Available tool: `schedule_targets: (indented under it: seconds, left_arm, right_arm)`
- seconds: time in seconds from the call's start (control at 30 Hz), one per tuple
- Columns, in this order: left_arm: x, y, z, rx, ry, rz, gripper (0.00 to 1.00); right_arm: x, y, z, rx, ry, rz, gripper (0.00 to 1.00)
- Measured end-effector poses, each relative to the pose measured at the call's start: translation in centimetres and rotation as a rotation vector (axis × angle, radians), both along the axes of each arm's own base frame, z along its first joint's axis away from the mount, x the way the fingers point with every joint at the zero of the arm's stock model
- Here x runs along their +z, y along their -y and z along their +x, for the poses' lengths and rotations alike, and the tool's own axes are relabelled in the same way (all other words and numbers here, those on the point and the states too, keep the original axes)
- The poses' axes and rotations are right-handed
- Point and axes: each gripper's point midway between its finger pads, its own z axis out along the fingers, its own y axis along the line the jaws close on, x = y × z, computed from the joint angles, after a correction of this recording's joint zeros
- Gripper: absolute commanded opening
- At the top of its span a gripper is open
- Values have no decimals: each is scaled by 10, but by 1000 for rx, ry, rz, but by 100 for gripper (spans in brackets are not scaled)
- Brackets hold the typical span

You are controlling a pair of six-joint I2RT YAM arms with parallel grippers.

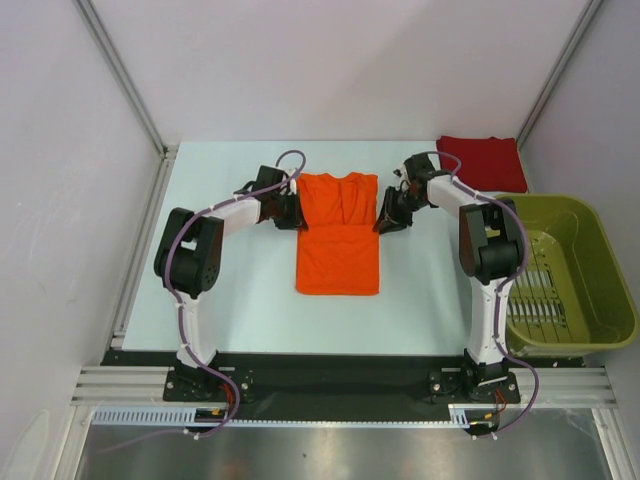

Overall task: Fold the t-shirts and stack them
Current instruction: Fold the tshirt

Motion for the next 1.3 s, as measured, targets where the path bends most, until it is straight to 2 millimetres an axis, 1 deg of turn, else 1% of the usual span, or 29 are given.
schedule_targets:
  seconds: [0.07, 0.1, 0.2, 0.43, 0.53, 0.57, 0.67, 0.7, 0.73, 0.77, 0.8, 0.83, 0.87, 0.9, 0.93, 0.97, 1.0, 1.07, 1.1, 1.17, 1.2, 1.27, 1.3]
  left_arm:
    - [1, 0, 1, 0, 2, -1, 4]
    - [1, 0, 1, 0, 2, -1, 3]
    - [2, 0, 1, 1, 1, 1, 0]
    - [2, -7, 3, 20, -8, 20, 1]
    - [1, -11, 2, 24, -17, 24, 2]
    - [2, -12, 3, 24, -17, 27, 4]
    - [5, -13, 6, 22, -10, 34, 13]
    - [7, -14, 7, 23, -6, 37, 17]
    - [9, -14, 9, 25, 0, 43, 27]
    - [11, -16, 12, 29, 12, 54, 34]
    - [14, -17, 16, 34, 23, 63, 38]
    - [18, -20, 18, 43, 38, 77, 50]
    - [23, -24, 19, 48, 49, 90, 58]
    - [30, -27, 18, 56, 64, 98, 65]
    - [41, -30, 17, 66, 87, 102, 99]
    - [53, -33, 14, 75, 113, 106, 100]
    - [68, -37, 10, 89, 138, 102, 100]
    - [98, -44, 1, 116, 202, 95, 100]
    - [115, -48, -6, 135, 241, 88, 100]
    - [143, -57, -22, 179, 320, 69, 100]
    - [153, -62, -34, 202, 348, 55, 100]
    - [163, -69, -58, 232, 394, 17, 100]
    - [163, -71, -72, 241, 399, -14, 100]
  right_arm:
    - [0, -1, 4, 5, 6, 0, 25]
    - [1, -1, 7, 10, 15, 0, 15]
    - [2, -2, 8, 21, 21, 6, 0]
    - [0, -2, 8, 22, 14, 14, 0]
    - [-2, -1, 8, 21, 8, 17, 0]
    - [-2, -1, 9, 21, 7, 18, 1]
    - [-3, -2, 13, 19, 3, 16, 14]
    - [-3, -2, 13, 19, 1, 13, 25]
    - [-1, -1, 14, 17, 0, 8, 30]
    - [1, 0, 16, 17, 3, -3, 36]
    - [3, 2, 17, 16, 7, -12, 42]
    - [7, 3, 20, 15, 18, -25, 45]
    - [11, 5, 23, 14, 31, -39, 54]
    - [14, 8, 23, 11, 39, -57, 58]
    - [18, 10, 21, 12, 42, -76, 62]
    - [24, 14, 18, 9, 48, -98, 67]
    - [31, 17, 14, 4, 58, -118, 77]
    - [43, 22, 3, -9, 77, -147, 86]
    - [51, 24, -8, -18, 80, -157, 100]
    - [65, 26, -31, -39, 83, -157, 100]
    - [72, 25, -42, -50, 93, -148, 100]
    - [78, 22, -65, -76, 87, -121, 100]
    - [78, 18, -78, -85, 86, -100, 100]
